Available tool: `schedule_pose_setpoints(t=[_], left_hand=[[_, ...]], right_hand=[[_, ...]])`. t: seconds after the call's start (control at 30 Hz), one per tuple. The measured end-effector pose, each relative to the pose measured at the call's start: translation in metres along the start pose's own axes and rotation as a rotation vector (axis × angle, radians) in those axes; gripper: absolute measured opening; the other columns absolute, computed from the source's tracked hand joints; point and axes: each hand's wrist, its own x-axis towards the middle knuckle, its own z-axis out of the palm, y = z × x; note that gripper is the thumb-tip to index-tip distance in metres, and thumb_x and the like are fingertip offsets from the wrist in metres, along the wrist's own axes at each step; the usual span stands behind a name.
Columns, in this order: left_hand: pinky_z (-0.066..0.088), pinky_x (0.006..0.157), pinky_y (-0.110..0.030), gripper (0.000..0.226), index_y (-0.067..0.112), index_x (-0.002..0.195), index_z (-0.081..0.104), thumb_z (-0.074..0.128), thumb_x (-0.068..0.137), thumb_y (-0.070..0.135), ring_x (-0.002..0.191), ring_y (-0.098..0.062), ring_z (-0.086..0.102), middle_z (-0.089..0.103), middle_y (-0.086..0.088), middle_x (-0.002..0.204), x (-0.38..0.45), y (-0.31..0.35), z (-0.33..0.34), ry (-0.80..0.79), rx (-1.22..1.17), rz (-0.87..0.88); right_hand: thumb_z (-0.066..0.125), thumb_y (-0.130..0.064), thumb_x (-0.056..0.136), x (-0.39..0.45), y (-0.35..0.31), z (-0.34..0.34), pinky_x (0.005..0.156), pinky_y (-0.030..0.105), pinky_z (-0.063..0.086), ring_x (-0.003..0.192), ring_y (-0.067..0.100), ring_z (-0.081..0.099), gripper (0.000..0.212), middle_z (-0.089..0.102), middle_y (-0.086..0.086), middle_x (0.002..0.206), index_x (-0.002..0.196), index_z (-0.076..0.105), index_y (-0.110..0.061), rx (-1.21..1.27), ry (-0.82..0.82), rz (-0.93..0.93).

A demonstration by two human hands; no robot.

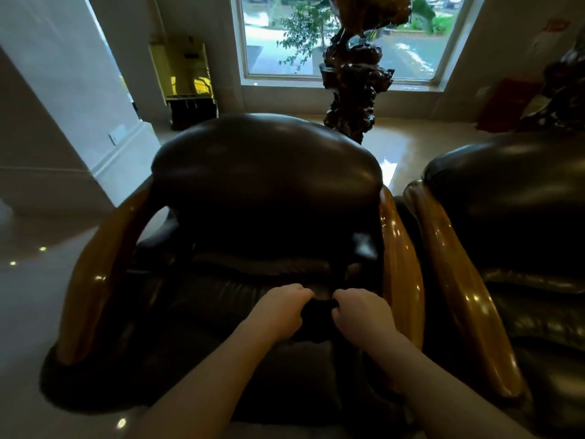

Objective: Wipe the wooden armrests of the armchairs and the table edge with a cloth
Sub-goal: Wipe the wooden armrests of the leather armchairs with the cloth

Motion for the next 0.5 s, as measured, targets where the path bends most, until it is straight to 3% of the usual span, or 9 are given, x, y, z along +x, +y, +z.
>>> schedule_pose_setpoints(t=[0.17,0.33,0.5], left_hand=[[0.041,0.078,-0.021,0.040,0.031,0.123,0.053,0.052,0.087,0.014,0.098,-0.011,0.054,0.056,0.008,0.114,-0.039,-0.028,-0.032,0.020,-0.023,-0.111],[0.046,0.081,-0.026,0.044,0.029,0.126,0.051,0.053,0.086,0.010,0.100,-0.015,0.055,0.056,0.005,0.117,-0.067,-0.047,-0.055,0.044,0.051,-0.196],[0.047,0.084,-0.027,0.046,0.027,0.127,0.050,0.053,0.086,0.008,0.101,-0.016,0.055,0.055,0.005,0.119,-0.100,-0.073,-0.067,0.077,0.086,-0.270]], right_hand=[[0.052,-0.029,0.086,0.001,-0.051,-0.005,0.055,0.027,0.045,0.058,0.010,0.050,0.014,0.050,-0.008,0.065,0.073,0.053,-0.023,-0.035,0.034,-0.095],[0.050,-0.027,0.086,0.010,-0.089,-0.002,0.047,0.027,0.031,0.057,0.012,0.047,0.017,0.044,-0.010,0.063,0.070,0.046,-0.023,-0.037,0.041,-0.206],[0.051,-0.026,0.088,0.010,-0.136,0.005,0.052,0.027,0.032,0.062,0.014,0.045,0.017,0.044,-0.009,0.067,0.073,0.046,-0.022,-0.033,0.060,-0.273]])
